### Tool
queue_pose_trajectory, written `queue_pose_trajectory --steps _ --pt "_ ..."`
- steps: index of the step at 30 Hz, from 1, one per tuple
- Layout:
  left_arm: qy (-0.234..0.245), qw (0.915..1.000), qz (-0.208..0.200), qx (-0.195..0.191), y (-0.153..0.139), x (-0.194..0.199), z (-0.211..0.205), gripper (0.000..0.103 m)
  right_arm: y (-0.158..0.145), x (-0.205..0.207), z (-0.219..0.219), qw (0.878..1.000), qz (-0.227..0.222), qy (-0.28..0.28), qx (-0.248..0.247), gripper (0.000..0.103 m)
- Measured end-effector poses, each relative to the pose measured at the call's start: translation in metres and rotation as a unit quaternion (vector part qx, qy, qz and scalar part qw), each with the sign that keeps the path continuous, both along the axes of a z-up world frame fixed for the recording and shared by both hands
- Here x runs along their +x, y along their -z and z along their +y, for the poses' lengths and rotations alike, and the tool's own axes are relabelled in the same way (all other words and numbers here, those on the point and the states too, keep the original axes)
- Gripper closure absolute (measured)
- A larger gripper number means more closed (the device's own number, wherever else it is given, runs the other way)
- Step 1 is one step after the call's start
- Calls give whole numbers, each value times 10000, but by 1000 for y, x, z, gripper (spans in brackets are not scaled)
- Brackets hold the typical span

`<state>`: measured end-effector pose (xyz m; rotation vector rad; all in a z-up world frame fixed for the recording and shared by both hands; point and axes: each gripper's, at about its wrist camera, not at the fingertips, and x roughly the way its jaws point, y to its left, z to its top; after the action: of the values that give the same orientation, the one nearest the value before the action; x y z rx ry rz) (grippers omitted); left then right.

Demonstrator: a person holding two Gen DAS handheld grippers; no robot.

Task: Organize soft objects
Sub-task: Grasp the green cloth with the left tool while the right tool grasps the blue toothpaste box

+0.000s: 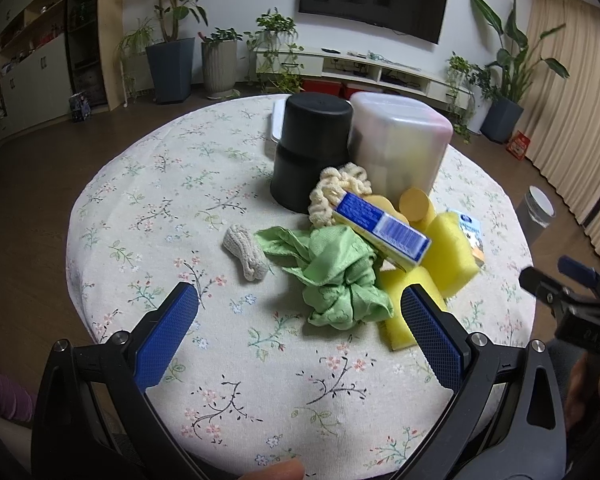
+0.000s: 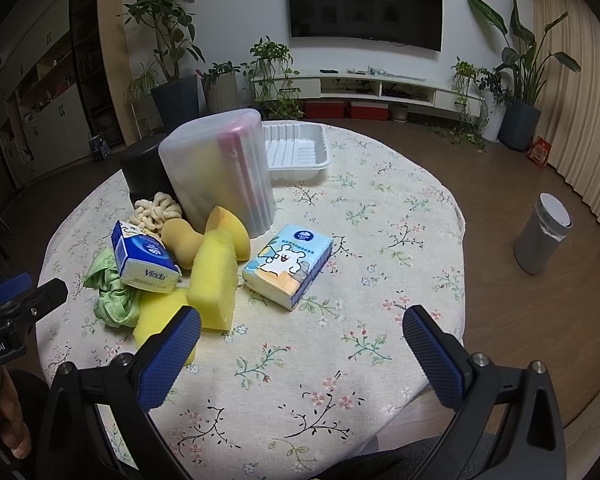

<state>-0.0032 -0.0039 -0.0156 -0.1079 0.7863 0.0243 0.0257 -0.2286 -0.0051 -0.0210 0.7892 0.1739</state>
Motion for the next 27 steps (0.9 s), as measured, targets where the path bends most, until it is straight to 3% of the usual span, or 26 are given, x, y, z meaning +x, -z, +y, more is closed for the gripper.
queue_pose_trajectory --steps 12,21,27 --pt "227 9990 385 27 22 9 8 0 22 35 -8 9986 441 -278 95 0" --pt "530 9977 411 0 21 37 -12 0 35 61 -7 9964 762 -351 149 0" --pt "703 9955 631 -68 35 49 -27 1 40 74 -6 9947 945 -377 144 0"
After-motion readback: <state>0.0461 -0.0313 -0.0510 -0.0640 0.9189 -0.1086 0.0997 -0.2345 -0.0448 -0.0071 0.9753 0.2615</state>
